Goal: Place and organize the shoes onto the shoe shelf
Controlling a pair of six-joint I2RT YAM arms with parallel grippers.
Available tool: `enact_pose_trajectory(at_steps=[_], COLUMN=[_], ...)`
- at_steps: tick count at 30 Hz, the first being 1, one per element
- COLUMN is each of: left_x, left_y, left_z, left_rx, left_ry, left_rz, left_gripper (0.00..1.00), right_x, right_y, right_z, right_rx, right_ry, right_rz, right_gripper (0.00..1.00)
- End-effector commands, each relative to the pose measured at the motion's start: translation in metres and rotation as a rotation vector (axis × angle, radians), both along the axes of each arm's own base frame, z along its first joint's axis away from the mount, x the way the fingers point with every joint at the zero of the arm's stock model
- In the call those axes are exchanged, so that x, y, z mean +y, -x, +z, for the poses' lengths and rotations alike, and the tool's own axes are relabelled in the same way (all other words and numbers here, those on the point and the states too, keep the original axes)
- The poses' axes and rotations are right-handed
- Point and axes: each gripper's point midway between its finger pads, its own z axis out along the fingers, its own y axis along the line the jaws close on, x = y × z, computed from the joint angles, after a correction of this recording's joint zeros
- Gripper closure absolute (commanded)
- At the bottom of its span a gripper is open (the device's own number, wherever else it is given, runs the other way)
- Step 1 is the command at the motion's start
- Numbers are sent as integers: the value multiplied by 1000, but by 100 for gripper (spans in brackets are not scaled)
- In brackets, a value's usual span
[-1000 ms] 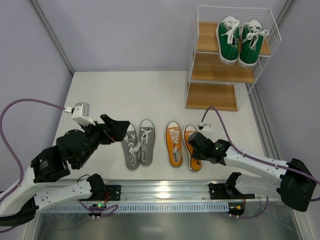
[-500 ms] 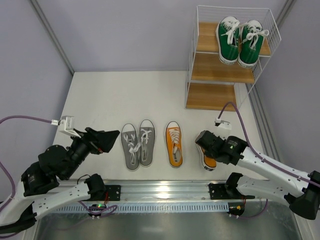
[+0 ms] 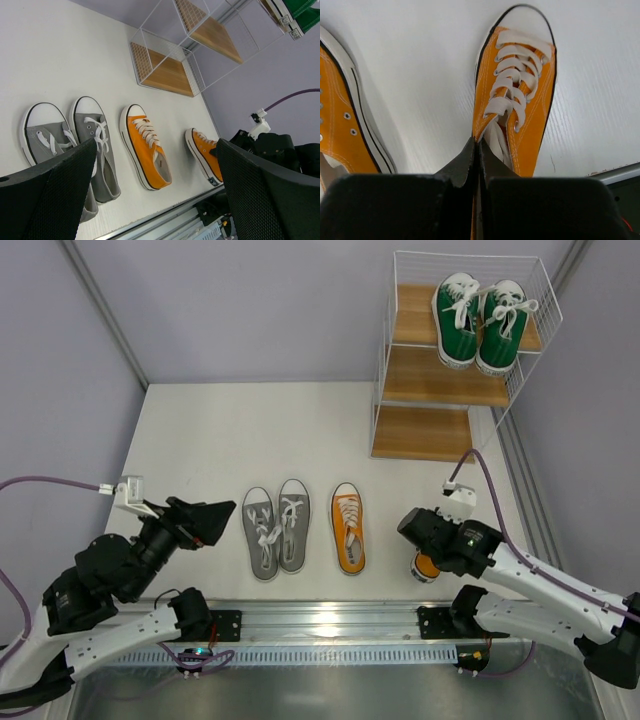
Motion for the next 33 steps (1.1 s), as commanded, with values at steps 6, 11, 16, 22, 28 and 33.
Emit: enact_pose_trajectory(at_steps=[6, 11, 16, 22, 28, 33], left_x=[-13, -9, -11, -12, -1, 15], left_y=[-4, 0, 1, 0, 4, 7], left_z=[-2, 0, -6, -7, -5, -5], left_rx=[11, 12, 27, 24, 26, 24], left_ry=[7, 18, 17, 12, 7, 16], left_rz=[-13, -20, -31, -30, -16, 13], left_gripper=[0, 0, 0, 0, 0, 0], right_x=[14, 25, 51, 91, 131, 160], right_y=[6, 11, 3, -29, -60, -67], right_z=[-41, -41, -41, -22, -19, -25], right_rx=[75, 123, 74, -8, -28, -35], right_ry=[-16, -25, -76, -39, 35, 59], right_rz=[68, 141, 275, 444, 571, 678], right_gripper=[96, 96, 96, 96, 96, 96])
